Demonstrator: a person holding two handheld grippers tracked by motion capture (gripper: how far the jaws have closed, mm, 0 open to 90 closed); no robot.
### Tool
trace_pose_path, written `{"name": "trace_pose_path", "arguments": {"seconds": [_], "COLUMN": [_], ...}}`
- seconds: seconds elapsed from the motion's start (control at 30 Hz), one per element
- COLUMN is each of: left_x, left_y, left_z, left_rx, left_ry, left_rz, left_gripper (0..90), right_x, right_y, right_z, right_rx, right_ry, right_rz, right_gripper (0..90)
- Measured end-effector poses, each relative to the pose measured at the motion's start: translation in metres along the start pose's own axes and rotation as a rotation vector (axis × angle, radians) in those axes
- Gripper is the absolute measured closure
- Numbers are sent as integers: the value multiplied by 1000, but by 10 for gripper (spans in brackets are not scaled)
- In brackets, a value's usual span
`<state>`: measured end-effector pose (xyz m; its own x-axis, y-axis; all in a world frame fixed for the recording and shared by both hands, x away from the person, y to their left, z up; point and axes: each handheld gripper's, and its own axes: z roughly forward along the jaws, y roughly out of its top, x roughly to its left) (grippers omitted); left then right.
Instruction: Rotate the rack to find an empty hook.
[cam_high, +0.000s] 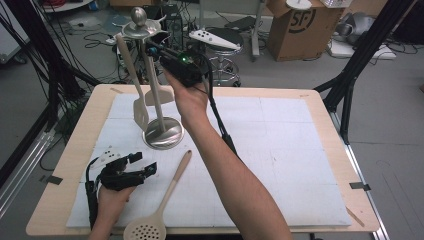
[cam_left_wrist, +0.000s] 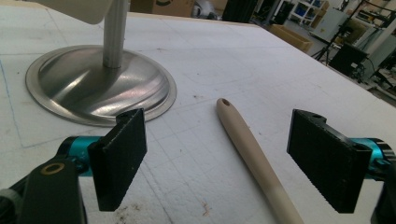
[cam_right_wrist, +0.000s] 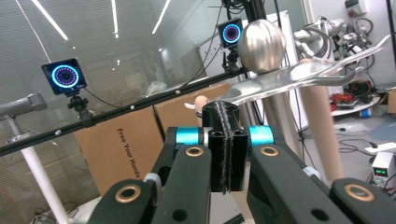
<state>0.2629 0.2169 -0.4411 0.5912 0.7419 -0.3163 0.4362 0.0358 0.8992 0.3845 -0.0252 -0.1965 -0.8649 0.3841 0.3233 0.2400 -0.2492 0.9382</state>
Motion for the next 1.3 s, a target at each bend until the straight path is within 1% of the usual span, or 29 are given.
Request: {"name": "trace_pose_path", "arguments": {"seconds": [0.1,0.17,0.3,0.47,0.63,1.1,1.13,1.17,1.3], "left_x": [1,0,0,0,0,0,0,0,0], "left_y": [0,0,0,0,0,0,0,0,0], "left_z": [0,0,0,0,1,1,1,0,0], "left_rx": [-5,-2,3,-2,0,2,1,1,-1], "left_ry": [3,4,0,-1,0,2,2,1,0], "left_rz": [-3,-2,0,-4,1,-2,-1,-2,-5], "left_gripper": [205,205,205,205,205,205,205,205,205], "right_x": [2,3,4,4,4,4,5,4,4], "right_y": [-1,-1,-1,-1,-2,-2,-2,-2,-3], "right_z": [2,2,2,2,3,3,3,4,5], "right_rx": [3,5,8,6,5,2,5,7,9], "right_ry": [4,4,2,0,-3,-6,-4,-6,-7], "right_rz": [-7,2,-1,0,-7,-8,-3,-9,-8], "right_gripper": [900,900,900,900,900,900,900,900,900]}}
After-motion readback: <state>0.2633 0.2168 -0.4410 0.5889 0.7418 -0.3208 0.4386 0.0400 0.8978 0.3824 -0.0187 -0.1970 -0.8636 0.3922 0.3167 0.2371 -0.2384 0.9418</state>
